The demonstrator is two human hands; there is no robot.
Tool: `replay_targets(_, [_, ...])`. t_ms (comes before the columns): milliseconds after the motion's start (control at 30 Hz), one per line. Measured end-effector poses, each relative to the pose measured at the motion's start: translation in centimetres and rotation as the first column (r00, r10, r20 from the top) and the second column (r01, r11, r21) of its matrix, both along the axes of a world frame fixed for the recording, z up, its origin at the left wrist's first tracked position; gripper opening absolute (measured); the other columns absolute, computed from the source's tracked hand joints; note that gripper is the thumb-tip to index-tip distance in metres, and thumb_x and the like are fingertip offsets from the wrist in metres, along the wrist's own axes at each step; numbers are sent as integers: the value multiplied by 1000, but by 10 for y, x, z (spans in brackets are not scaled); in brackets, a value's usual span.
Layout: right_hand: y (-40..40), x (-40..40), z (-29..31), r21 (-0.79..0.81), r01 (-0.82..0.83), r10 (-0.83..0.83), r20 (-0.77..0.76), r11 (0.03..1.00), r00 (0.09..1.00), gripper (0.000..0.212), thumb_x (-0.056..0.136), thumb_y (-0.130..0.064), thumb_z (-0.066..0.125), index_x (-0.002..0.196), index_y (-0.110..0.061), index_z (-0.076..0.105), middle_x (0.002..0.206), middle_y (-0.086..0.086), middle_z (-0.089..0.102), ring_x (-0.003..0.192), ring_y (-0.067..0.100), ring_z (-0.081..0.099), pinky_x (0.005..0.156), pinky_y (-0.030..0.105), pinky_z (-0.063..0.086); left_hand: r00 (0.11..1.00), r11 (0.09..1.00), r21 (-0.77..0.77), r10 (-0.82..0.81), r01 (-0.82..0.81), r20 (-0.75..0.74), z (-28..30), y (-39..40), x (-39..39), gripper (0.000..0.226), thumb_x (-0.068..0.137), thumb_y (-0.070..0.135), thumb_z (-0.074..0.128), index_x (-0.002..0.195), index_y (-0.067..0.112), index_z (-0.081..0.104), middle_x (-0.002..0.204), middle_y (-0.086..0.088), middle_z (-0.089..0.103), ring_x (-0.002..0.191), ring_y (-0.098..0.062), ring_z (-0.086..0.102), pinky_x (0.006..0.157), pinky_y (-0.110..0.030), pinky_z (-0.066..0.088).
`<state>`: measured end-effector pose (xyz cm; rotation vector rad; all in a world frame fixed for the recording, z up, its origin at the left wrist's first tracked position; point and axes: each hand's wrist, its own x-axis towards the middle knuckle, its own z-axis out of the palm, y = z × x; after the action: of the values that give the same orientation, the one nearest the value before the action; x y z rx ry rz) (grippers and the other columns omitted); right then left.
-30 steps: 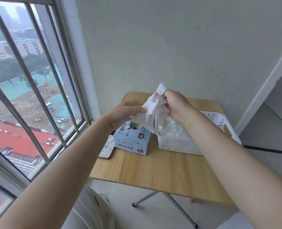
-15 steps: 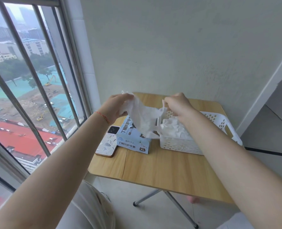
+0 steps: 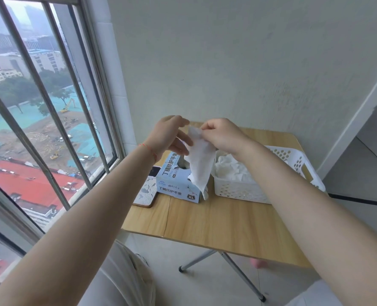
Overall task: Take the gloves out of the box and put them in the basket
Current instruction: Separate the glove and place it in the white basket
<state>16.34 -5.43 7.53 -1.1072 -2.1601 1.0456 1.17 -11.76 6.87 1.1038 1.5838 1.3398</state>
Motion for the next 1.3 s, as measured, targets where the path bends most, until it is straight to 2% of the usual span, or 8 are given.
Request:
replay_targets(100, [-2,3,7,-16,35,-35,-47,999,998,13,85,-15,49,77,-13,59,58,-2,44,56,13,38,53,25,28,993,997,70,33,-26,-111,-5,1,-8,39,73,17,47,109,17,64,86,-10,65,63,-20,63,56,-29,50])
replay_targets(267, [-11,3,20,-98,-61,17,-397,993,918,23,75,-20,49,58,-23,33,63,-2,24,63,15,23,58,33,18,907,899,115,-421,422,-33,-10,-2,-2,58,72,15,57,126,-6,53,119,-20,59,113,-32,56,109,-49,39])
replay_targets(533, [3,4,13,68,237,-201,-341,969,919,24,87,-20,56,68,-16,42,58,-8,33,56,9,31,50,25,26,951,951,53,-307,304,42,-20,-2,-5,10,78,15,73,78,13,63,81,-1,64,75,-18,60,61,-25,52])
replay_targets(667, [6,6,4,131,266,-248,-141,955,958,10,81,-18,49,72,-15,49,67,-5,47,61,13,42,55,27,34,954,951,-69,-301,300,-4,-32,-2,-11,26,60,28,82,74,18,62,79,-6,59,76,-22,52,64,-32,37])
replay_targets(833, [5,4,1,177,226,-220,-52,958,974,14,83,-19,48,71,-14,45,68,-1,46,61,15,39,56,27,33,927,922,-194,-360,336,-104,-35,-6,-13,48,73,11,80,117,7,63,110,-16,71,99,-34,70,92,-46,54])
replay_targets(1133, [0,-4,-1,185,247,-216,-172,951,961,31,82,-12,43,62,-20,22,59,-6,24,56,12,22,49,28,18,786,927,-325,-341,189,-516,-36,-7,-13,25,75,33,84,75,17,66,64,6,59,56,-10,52,48,-14,41])
replay_targets(1200, [-1,-6,-2,179,203,-178,-144,963,973,30,81,-15,47,61,-20,25,58,-6,28,56,12,27,50,27,23,731,925,-304,-368,226,-575,-38,-6,-14,30,74,37,85,74,16,64,68,1,61,61,-13,52,55,-15,40])
replay_targets(1300, [-4,-11,-2,181,136,-115,-123,974,986,27,81,-17,50,60,-18,33,59,-6,34,58,12,33,54,28,28,869,925,-111,-379,363,-319,-34,-8,-10,35,79,30,81,104,9,71,106,-11,73,97,-24,68,89,-35,50])
